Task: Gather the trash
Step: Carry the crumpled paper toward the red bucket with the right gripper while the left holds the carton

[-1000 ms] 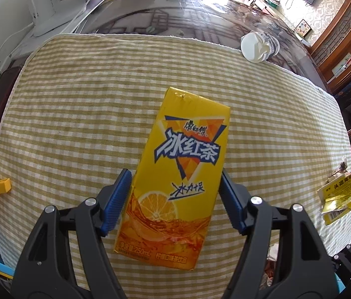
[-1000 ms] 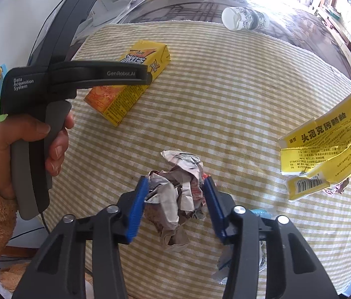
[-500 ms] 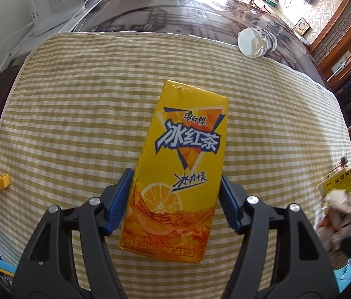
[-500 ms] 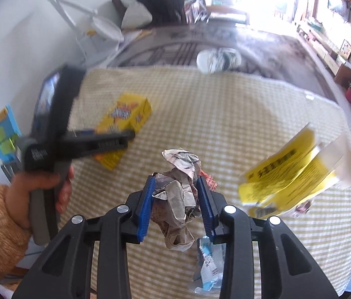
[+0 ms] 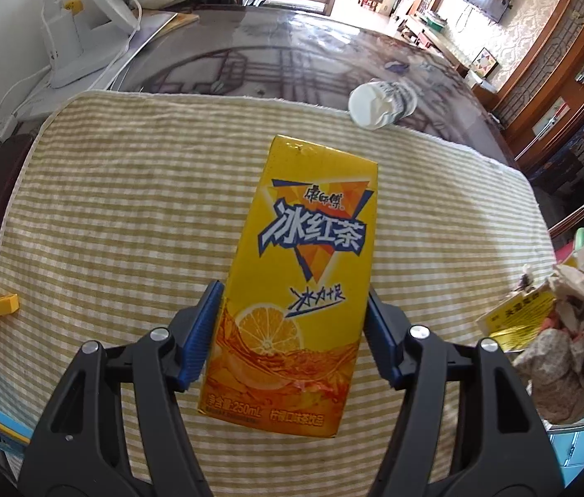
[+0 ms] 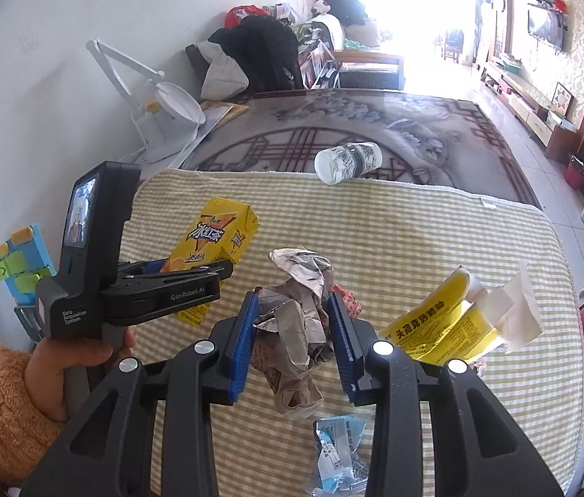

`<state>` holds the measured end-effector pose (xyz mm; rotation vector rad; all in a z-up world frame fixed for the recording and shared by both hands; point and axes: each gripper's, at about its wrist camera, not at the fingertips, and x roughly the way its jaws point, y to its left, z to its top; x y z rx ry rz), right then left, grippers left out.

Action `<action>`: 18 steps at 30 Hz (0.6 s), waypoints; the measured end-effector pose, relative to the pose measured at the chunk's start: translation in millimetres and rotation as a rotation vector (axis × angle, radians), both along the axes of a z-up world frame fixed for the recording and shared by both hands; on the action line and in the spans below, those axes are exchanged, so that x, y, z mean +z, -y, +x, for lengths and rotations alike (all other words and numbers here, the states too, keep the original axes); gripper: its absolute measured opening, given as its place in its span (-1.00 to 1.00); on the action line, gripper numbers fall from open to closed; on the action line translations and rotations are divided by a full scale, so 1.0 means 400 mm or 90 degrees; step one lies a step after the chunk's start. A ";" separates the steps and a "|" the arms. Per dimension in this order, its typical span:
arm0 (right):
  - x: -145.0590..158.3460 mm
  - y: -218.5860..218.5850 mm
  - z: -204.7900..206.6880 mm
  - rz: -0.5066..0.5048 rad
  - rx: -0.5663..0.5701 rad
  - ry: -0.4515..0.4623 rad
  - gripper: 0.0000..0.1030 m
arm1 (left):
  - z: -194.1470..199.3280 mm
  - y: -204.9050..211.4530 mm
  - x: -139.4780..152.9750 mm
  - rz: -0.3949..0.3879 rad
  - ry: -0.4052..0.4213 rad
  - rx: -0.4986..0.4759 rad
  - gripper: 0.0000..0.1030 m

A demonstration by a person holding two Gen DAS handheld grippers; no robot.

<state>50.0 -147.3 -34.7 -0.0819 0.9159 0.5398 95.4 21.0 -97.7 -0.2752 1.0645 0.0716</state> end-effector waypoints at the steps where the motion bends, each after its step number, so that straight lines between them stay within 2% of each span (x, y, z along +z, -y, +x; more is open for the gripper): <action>1: 0.004 0.004 0.000 0.002 -0.002 0.002 -0.35 | -0.001 0.006 0.013 -0.004 0.006 -0.002 0.20; 4: 0.020 0.020 -0.003 0.010 -0.013 0.012 -0.35 | -0.006 0.016 0.041 -0.015 0.013 -0.005 0.21; 11: 0.077 0.075 -0.001 0.038 -0.048 0.048 -0.35 | -0.017 0.056 0.137 -0.028 0.070 -0.022 0.21; 18: 0.113 0.131 -0.004 0.064 -0.072 0.071 -0.35 | -0.021 0.093 0.173 -0.020 0.085 -0.035 0.21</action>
